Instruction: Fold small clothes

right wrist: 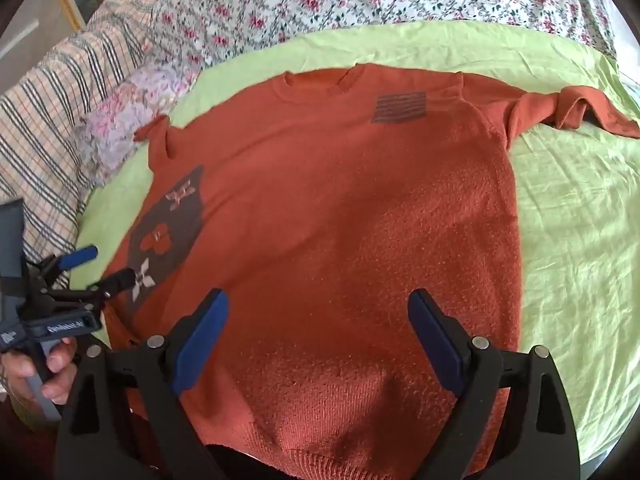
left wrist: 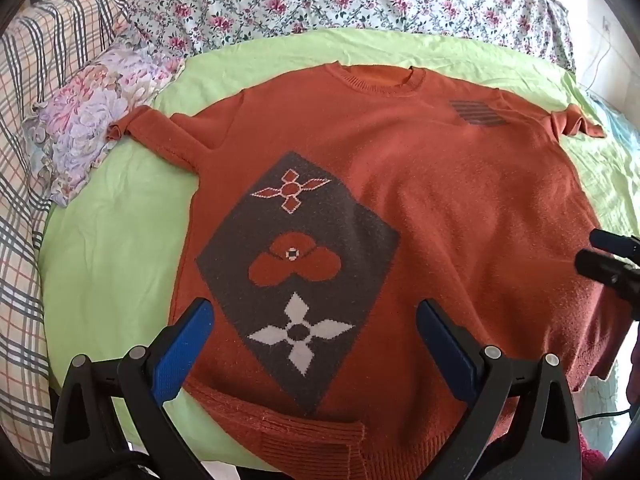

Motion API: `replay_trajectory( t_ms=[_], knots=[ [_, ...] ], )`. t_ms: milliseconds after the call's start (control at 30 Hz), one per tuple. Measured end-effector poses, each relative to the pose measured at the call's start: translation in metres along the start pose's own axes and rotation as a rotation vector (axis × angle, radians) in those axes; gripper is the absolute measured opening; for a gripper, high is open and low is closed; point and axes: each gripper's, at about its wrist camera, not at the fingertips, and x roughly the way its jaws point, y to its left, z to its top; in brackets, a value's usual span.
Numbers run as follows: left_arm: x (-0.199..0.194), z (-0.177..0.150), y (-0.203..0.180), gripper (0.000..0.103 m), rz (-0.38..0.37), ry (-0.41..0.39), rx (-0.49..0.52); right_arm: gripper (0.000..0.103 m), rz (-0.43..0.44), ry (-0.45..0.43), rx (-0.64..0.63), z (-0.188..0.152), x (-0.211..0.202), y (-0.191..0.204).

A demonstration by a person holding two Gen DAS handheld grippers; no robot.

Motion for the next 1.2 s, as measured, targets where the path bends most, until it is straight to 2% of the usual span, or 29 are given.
replay_trajectory(
  t_ms=[667, 900, 1200],
  knots=[
    [-0.011, 0.003, -0.002, 0.101, 0.01, -0.005, 0.034, 0.091, 0.01, 0.021, -0.027, 0.005, -0.004, 0.013],
    [-0.012, 0.002, -0.004, 0.101, 0.036, -0.056, 0.044, 0.091, 0.013, 0.017, -0.034, 0.008, -0.007, 0.015],
    [-0.007, 0.007, -0.003, 0.101, -0.005, 0.002, 0.039, 0.091, 0.024, 0.041, -0.022, 0.01, -0.008, 0.014]
  ],
)
